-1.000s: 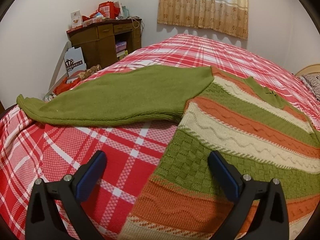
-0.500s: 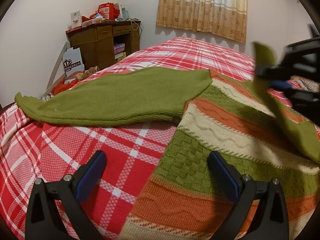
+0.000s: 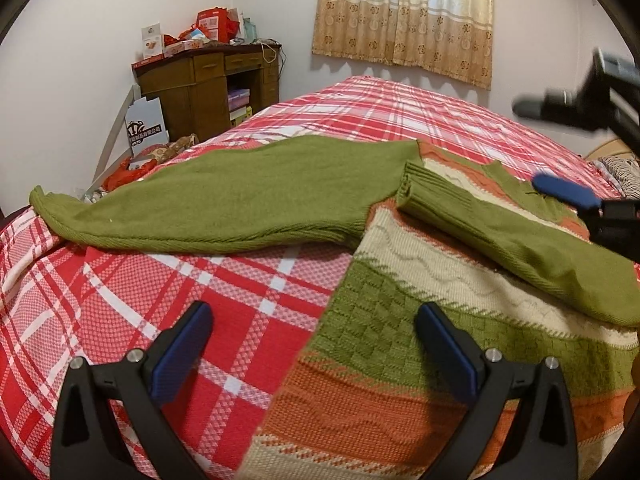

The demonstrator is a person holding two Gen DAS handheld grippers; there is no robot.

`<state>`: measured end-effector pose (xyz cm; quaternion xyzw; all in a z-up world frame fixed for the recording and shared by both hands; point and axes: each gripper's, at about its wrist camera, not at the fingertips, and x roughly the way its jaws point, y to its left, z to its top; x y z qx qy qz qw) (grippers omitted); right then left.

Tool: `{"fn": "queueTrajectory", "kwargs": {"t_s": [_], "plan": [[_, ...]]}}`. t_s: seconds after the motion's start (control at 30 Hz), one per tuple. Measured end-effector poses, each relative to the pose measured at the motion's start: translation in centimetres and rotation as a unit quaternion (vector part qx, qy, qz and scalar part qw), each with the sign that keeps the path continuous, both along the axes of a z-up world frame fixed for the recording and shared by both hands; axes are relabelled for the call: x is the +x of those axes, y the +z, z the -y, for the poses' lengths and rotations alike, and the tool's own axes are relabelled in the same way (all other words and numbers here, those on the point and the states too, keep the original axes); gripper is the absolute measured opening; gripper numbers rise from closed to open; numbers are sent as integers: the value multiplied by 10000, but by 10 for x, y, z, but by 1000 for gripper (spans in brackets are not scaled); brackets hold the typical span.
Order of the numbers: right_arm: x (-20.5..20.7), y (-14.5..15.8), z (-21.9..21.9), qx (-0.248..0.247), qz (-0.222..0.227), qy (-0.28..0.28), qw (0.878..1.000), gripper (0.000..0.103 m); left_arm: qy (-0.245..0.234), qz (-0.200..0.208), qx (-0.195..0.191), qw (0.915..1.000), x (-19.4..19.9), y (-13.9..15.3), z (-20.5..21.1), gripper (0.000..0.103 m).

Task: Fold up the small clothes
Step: 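Lay the held sleeve across the sweater body and open the right gripper, then grasp the other green sleeve cuff with the left gripper and lift it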

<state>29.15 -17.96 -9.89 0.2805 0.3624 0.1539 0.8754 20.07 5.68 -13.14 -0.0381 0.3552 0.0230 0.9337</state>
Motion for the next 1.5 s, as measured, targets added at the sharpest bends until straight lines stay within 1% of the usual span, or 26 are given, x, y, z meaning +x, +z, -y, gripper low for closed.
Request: {"fn": "queueTrajectory", "kwargs": {"t_s": [0.03,0.07,0.1,0.2,0.23,0.33,0.37,0.47,0.53,0.6,0.7,0.77,0.8,0.83,0.87,0.9,0.97,1.03,1.1,1.2,1.27,1.3,1.37,1.4,1.43,1.5], "plan": [[0,-3,-4,-191,-75,51,9998,36,0,0,-1,10000,0,0,0,103],[1,-9,-11,-385,-197,124,9990,30,-2,0,-2,10000,0,0,0,103],[1,-16,-15,-445,-291,177,9984,29,-2,1,-4,10000,0,0,0,103],[3,-44,-27,-394,-647,361,9965,29,1,5,1,10000,0,0,1,103],[0,-49,-28,-362,-603,327,9970,28,2,-16,19,10000,0,-1,1,103],[-6,-41,-21,-369,-541,230,9976,28,3,2,7,10000,0,1,0,103],[-13,-33,-13,-394,-425,107,9983,28,4,3,5,10000,0,2,1,103],[-44,-10,19,-765,-122,-356,9964,28,7,2,21,10000,0,3,-1,103],[-65,-1,49,-1169,-68,-870,9893,28,10,1,35,10000,0,3,-1,103],[-86,3,83,-1543,-172,-1489,9766,28,12,0,37,10000,0,3,-2,103],[-111,-5,124,-1994,-482,-2121,9555,28,12,-7,42,10000,0,3,-1,103],[-121,-17,141,-2191,-677,-2353,9445,28,22,-25,69,10000,1,3,-1,103],[-123,-24,145,-2231,-753,-2367,9426,28,23,-36,74,10000,2,3,-2,103],[-126,-31,146,-2216,-685,-2276,9457,28,25,-49,80,10000,2,3,-3,103],[-126,-32,142,-2324,-568,-2269,9441,29,26,-62,87,9999,1,3,-3,103],[-128,-32,140,-2451,-549,-2245,9416,30,29,-78,93,9999,1,2,-3,103],[-128,-31,139,-2632,-542,-2149,9390,40,32,-120,106,9999,2,3,-4,103],[-126,-32,132,-2787,-480,-1989,9383,55,27,-160,93,9998,4,3,-4,103],[-129,-32,127,-2861,-441,-1931,9375,58,11,-204,78,9998,3,3,-4,103],[-130,-32,126,-2764,-374,-1930,9407,59,-69,-333,82,9994,5,6,-5,103],[-132,-33,129,-2615,-311,-1935,9451,59,156,-433,143,9988,2,11,-12,103],[-134,-33,131,-2550,-284,-1936,9469,59,427,-384,148,9982,0,18,-23,103],[-136,-33,130,-2478,-253,-1938,9489,59,803,-177,-19,9966,-4,30,-48,103],[-137,-33,130,-2467,-250,-1937,9492,59,1039,-62,-110,9945,-4,39,-65,103],[-136,-33,129,-2477,-252,-1935,9490,59,1370,45,-174,9904,-2,49,-86,103],[-136,-33,127,-2514,-256,-1928,9481,60,1908,171,-167,9813,5,63,-119,103]]}}
